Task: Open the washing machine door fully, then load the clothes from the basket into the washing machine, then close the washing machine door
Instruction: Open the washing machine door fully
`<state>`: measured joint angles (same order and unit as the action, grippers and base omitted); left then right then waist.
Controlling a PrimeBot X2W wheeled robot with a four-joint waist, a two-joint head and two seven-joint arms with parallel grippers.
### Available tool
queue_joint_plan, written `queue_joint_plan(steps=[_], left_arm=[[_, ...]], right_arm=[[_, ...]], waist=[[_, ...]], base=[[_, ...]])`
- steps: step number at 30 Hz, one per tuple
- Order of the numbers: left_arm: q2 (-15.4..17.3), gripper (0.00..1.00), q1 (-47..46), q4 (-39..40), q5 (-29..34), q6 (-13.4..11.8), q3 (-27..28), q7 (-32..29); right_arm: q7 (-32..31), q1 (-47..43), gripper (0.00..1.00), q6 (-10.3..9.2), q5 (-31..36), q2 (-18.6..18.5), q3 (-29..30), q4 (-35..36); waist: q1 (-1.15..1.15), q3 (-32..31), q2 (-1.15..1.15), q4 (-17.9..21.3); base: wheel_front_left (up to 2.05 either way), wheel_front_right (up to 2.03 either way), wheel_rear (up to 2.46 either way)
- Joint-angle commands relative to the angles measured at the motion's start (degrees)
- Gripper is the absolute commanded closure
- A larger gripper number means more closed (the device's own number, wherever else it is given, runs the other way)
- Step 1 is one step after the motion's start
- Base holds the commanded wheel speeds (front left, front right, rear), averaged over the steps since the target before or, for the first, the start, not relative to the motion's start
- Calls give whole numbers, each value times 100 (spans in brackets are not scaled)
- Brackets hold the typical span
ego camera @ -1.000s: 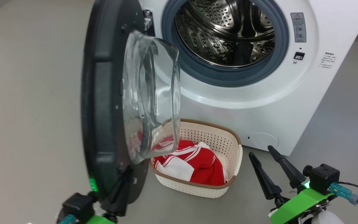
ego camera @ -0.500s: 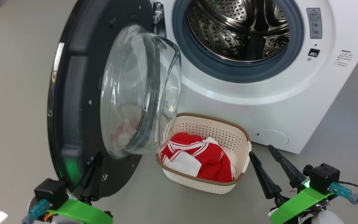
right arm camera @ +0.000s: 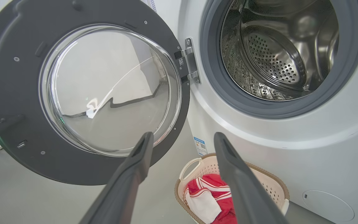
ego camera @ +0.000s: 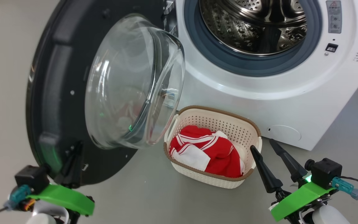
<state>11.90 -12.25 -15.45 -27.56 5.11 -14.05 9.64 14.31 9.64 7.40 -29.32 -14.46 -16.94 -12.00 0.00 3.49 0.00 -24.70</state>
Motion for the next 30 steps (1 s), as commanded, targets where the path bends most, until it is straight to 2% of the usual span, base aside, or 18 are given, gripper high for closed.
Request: queue_joint_plan(steps=[1, 8, 17, 30], left_arm=[[306, 100, -350, -40, -107, -8, 377, 28], [527, 100, -802, -550, -235, 114, 367, -10], [766, 100, -1596, -1538, -327, 214, 96, 9], [1061, 100, -2286, -2701, -665, 236, -490, 265]], right_arm=[[69, 163, 0, 9, 34, -8, -83, 141], [69, 219, 0, 9, 47, 6, -71, 118], [69, 357, 0, 9, 68, 33, -102, 83], [69, 359, 0, 9, 3, 78, -151, 38]], waist=[[0, 78, 0, -70], [0, 223, 0, -251], [0, 351, 0, -397], [0, 316, 0, -297]], base=[[0, 0, 0], [0, 0, 0], [0, 0, 0], [0, 0, 0]])
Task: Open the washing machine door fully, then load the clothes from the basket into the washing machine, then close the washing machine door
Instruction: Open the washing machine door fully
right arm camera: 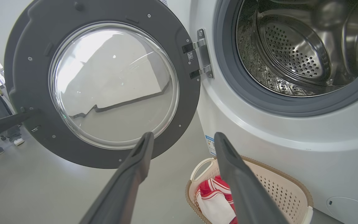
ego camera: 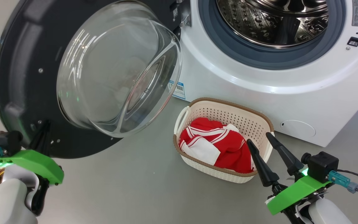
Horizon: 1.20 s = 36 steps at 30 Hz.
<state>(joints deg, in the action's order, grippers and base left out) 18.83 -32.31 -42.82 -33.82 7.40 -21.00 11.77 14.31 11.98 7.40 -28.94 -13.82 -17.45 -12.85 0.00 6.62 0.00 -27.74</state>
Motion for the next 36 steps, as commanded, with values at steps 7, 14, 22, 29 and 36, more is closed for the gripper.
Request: queue_joint_plan(steps=[7, 14, 22, 29, 36], left_arm=[[411, 100, -412, -225, -276, 8, -58, 197], [456, 100, -439, -287, -445, 8, -285, 279], [505, 100, -406, -235, -527, 8, -412, 312], [523, 100, -247, -52, -474, 8, -377, 320], [533, 100, 96, 311, -344, 3, -155, 322]], right_arm=[[69, 129, 0, 9, -38, -9, -79, 113], [69, 120, 0, 9, -41, -15, -64, 102], [69, 97, 0, 9, -52, -8, -61, 96], [69, 102, 0, 9, -74, -3, -79, 102], [69, 39, 0, 9, -118, -2, -89, 99]], waist=[[0, 10, 0, 43], [0, -14, 0, 32], [0, -65, 0, 24], [0, -112, 0, 105], [0, -197, 0, 269]], base=[[0, 0, 0], [0, 0, 0], [0, 0, 0], [0, 0, 0], [0, 0, 0]])
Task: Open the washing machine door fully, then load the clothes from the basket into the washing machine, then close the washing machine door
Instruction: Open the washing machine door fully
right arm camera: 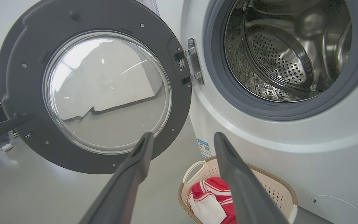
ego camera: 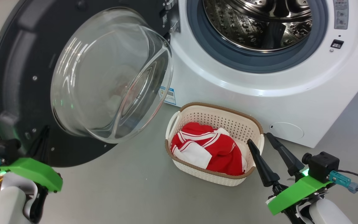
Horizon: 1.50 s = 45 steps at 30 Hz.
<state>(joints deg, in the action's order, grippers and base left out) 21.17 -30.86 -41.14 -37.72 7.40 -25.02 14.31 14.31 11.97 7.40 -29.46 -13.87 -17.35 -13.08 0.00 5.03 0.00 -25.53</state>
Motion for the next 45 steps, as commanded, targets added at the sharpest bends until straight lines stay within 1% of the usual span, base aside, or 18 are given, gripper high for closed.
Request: queue_joint_plan(steps=[1, 2, 3, 4, 5, 6, 7, 17, 25, 26, 30, 31, 38, 45], left_arm=[[294, 100, 5, 204, 59, -3, 286, 68], [294, 90, 63, 263, 75, -11, 326, 68], [288, 72, 122, 325, 95, -18, 359, 68], [281, 62, 182, 394, 118, -30, 388, 68], [274, 46, 243, 471, 143, -44, 416, 68], [268, 10, 305, 560, 169, -59, 444, 68], [256, 0, 365, 663, 190, -72, 476, 68], [165, 0, 960, 1522, 348, -285, 706, 68], [115, 0, 1466, 2271, 409, -533, 862, 69], [115, 0, 1466, 2271, 409, -533, 862, 69], [74, 0, 1668, 2633, 423, -656, 895, 69], [58, 0, 1747, 2771, 425, -712, 911, 69], [-5, 0, 1975, 3165, 478, -893, 967, 69], [-93, 0, 2146, 3333, 510, -945, 1052, 69]], right_arm=[[69, 27, 0, 9, -69, 2, -95, 122], [69, 14, 0, 9, -70, 1, -94, 124], [69, 4, 0, 9, -70, -3, -92, 128], [69, -4, 0, 9, -69, -6, -93, 132], [69, -10, 0, 9, -67, -9, -92, 136], [69, -13, 0, 9, -67, -11, -95, 141], [69, -16, 0, 9, -65, -15, -93, 146], [69, -42, 0, 9, -47, -53, -93, 173], [69, -95, 0, 9, 0, -80, -88, 247], [69, -95, 0, 9, 0, -80, -88, 247], [69, -107, 0, 9, 13, -105, -99, 278], [69, -107, 0, 9, 22, -120, -95, 286], [69, -80, 0, 9, 52, -175, -78, 332], [69, -76, 0, 9, 88, -218, -38, 342]], waist=[[0, -51, 0, 70], [0, -62, 0, 94], [0, -70, 0, 115], [0, -79, 0, 140], [0, -86, 0, 166], [0, -92, 0, 196], [0, -97, 0, 222], [0, -207, 0, 546], [0, -318, 0, 967], [0, -318, 0, 967], [0, -317, 0, 1192], [0, -307, 0, 1305], [0, -280, 0, 1708], [0, -303, 0, 2073]], base=[[0, 0, 0], [0, 0, 0], [0, 0, 0], [0, 0, 0], [0, 0, 0], [0, 0, 0], [0, 0, 0], [0, 0, 0], [0, 0, 0], [0, 0, 0], [0, 0, 0], [0, 0, 0], [0, 0, 0], [0, 0, 0]])
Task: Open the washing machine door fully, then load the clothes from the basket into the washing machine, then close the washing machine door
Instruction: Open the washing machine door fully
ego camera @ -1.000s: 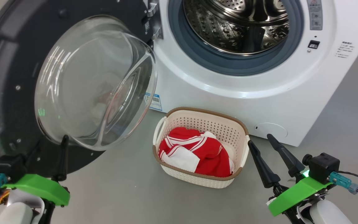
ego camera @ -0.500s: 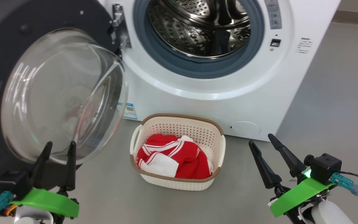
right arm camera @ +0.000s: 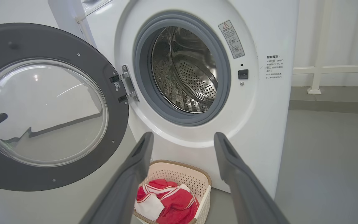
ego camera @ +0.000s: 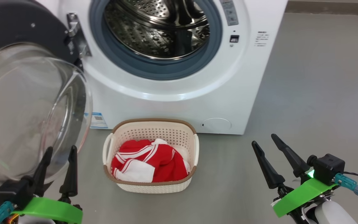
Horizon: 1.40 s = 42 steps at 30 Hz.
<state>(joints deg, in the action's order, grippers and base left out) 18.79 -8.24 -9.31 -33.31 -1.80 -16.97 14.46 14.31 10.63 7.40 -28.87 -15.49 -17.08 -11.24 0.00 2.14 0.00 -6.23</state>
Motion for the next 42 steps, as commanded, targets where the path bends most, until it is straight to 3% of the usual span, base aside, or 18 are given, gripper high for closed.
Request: queue_joint_plan(steps=[1, 19, 42], left_arm=[[130, 0, -88, 161, 65, -8, 251, 53], [-152, 0, 445, 271, 268, 152, 674, 53], [-413, 0, 489, 196, 661, 354, 931, 53]], right_arm=[[69, 57, 0, 9, 36, -63, -55, 159], [69, -53, 0, 9, 132, -169, 276, 123], [69, -71, 0, 9, 146, -193, 464, 143]], waist=[[0, -20, 0, 192], [0, -144, 0, 770], [0, -130, 0, 768]], base=[[0, 0, 0], [0, 0, 0], [0, 0, 0]])
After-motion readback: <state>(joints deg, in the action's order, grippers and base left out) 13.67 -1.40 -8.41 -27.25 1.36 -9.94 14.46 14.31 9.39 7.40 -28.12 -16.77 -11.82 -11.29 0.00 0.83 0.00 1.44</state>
